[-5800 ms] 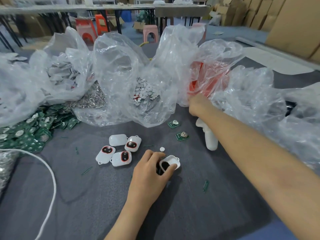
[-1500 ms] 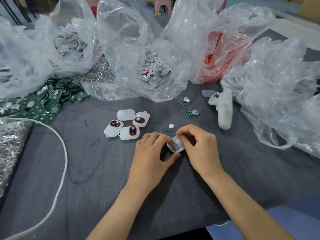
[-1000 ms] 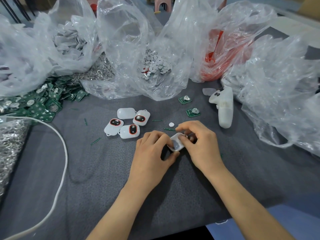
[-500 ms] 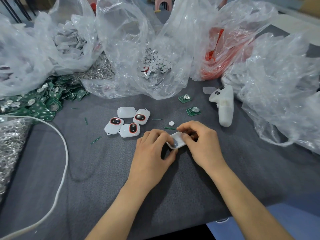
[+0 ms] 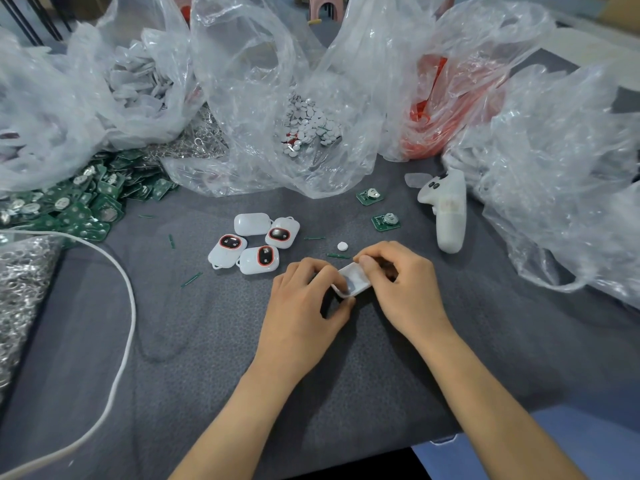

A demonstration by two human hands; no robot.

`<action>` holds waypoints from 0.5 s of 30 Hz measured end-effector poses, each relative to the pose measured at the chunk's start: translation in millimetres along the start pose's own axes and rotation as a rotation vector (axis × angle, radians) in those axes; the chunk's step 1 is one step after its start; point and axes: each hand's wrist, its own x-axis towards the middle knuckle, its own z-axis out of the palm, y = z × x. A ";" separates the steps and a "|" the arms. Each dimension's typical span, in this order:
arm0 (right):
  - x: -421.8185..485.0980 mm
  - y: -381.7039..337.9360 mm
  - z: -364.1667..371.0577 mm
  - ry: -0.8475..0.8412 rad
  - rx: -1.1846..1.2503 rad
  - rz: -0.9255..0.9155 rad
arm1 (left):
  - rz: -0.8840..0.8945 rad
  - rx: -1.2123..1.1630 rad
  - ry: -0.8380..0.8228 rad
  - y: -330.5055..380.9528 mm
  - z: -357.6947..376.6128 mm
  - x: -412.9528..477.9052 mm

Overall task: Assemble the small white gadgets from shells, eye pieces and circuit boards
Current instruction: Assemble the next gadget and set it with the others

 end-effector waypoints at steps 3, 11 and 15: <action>-0.6 0.9 0.7 0.016 0.011 0.010 | 0.003 0.010 0.001 0.5 0.1 -0.2; -1.3 0.1 1.3 0.032 0.090 0.033 | 0.015 0.028 0.014 -1.4 0.3 -0.4; -3.0 -2.0 1.6 -0.001 0.036 -0.036 | 0.021 0.027 0.019 -0.5 -2.6 -1.5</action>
